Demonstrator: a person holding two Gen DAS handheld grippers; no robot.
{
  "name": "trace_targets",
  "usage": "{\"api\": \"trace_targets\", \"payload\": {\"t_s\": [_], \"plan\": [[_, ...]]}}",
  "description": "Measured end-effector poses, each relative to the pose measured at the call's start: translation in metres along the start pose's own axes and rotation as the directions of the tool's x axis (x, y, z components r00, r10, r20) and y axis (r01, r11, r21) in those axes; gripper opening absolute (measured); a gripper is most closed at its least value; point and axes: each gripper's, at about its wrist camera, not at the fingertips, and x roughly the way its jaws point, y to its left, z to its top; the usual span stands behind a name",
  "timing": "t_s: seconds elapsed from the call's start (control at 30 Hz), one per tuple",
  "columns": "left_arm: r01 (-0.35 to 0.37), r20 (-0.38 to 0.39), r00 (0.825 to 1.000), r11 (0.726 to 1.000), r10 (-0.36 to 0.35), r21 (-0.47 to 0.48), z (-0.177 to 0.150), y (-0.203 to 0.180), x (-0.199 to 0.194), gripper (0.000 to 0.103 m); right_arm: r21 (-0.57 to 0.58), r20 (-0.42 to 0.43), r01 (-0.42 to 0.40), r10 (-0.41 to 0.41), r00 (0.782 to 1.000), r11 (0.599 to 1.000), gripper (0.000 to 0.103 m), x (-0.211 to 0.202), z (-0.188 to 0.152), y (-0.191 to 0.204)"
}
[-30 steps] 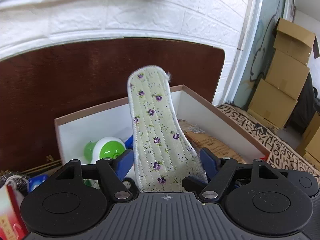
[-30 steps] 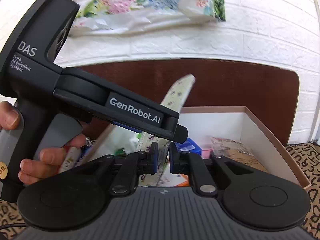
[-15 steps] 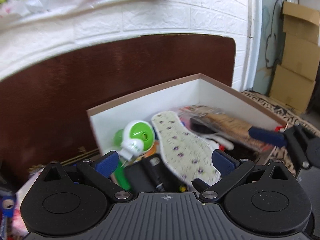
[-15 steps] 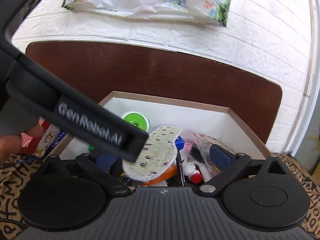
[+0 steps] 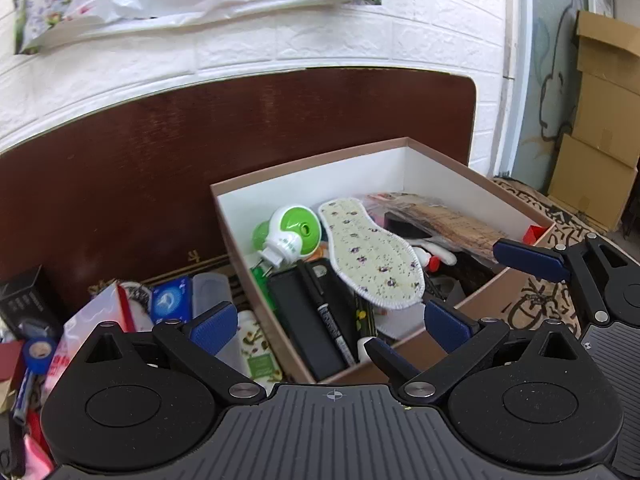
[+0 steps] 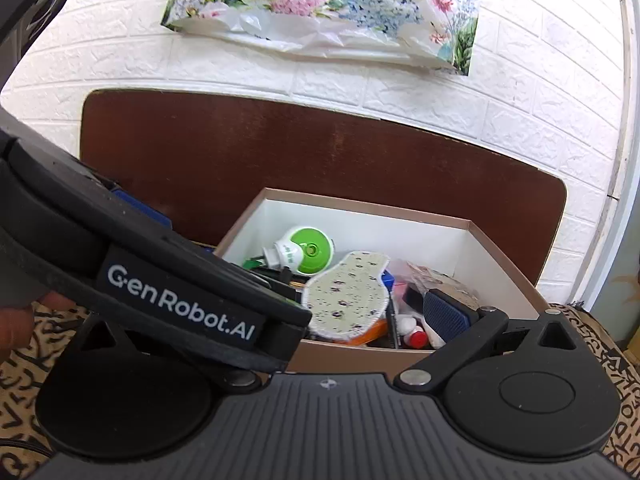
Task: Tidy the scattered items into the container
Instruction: 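Lower the insole into the box and open the left gripper, then withdraw the left gripper and move it to the black luggage scale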
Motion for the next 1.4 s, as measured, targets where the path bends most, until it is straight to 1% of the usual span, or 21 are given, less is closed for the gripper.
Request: {"api": "trace_targets", "payload": {"t_s": [0.3, 0.47, 0.53, 0.63, 0.83, 1.03, 1.17, 1.23, 1.4], "plan": [[-0.027, 0.007, 1.0, 0.998, 0.027, -0.049, -0.015, 0.015, -0.034, 0.103, -0.012, 0.02, -0.039, 0.039, 0.999, 0.999, 0.103, -0.026, 0.007, 0.024], [-0.036, 0.006, 0.999, 0.995, 0.036, -0.09, -0.029, 0.029, -0.052, 0.103, -0.021, 0.027, -0.076, 0.076, 0.997, 0.997, 0.103, -0.038, 0.01, 0.041], [-0.039, 0.005, 0.999, 0.993, 0.04, -0.114, -0.038, 0.036, -0.059, 0.103, -0.019, 0.027, -0.104, 0.105, 0.994, 0.994, 0.103, -0.041, 0.01, 0.049], [-0.048, -0.003, 0.999, 0.987, 0.048, -0.154, -0.053, 0.052, -0.07, 0.103, -0.011, 0.019, -0.17, 0.17, 0.985, 0.985, 0.103, -0.043, 0.008, 0.063], [-0.11, -0.025, 0.994, 0.97, 0.107, -0.215, -0.088, 0.091, -0.09, 0.103, -0.024, -0.02, -0.292, 0.291, 0.956, 0.956, 0.103, -0.037, 0.002, 0.106], [-0.145, -0.072, 0.989, 0.941, 0.129, -0.307, -0.123, 0.137, -0.103, 0.103, -0.037, -0.071, -0.375, 0.372, 0.925, 0.926, 0.103, -0.03, -0.008, 0.152], [-0.19, -0.079, 0.982, 0.917, 0.173, -0.351, -0.137, 0.166, -0.113, 0.103, -0.032, -0.108, -0.41, 0.405, 0.908, 0.912, 0.103, -0.021, -0.011, 0.177], [-0.219, -0.08, 0.976, 0.903, 0.204, -0.371, -0.142, 0.183, -0.117, 0.103, -0.042, -0.115, -0.428, 0.421, 0.9, 0.903, 0.103, -0.017, -0.011, 0.188], [-0.298, -0.104, 0.954, 0.857, 0.281, -0.42, -0.15, 0.229, -0.122, 0.102, -0.069, -0.125, -0.478, 0.468, 0.875, 0.876, 0.103, -0.004, -0.008, 0.214]]}}
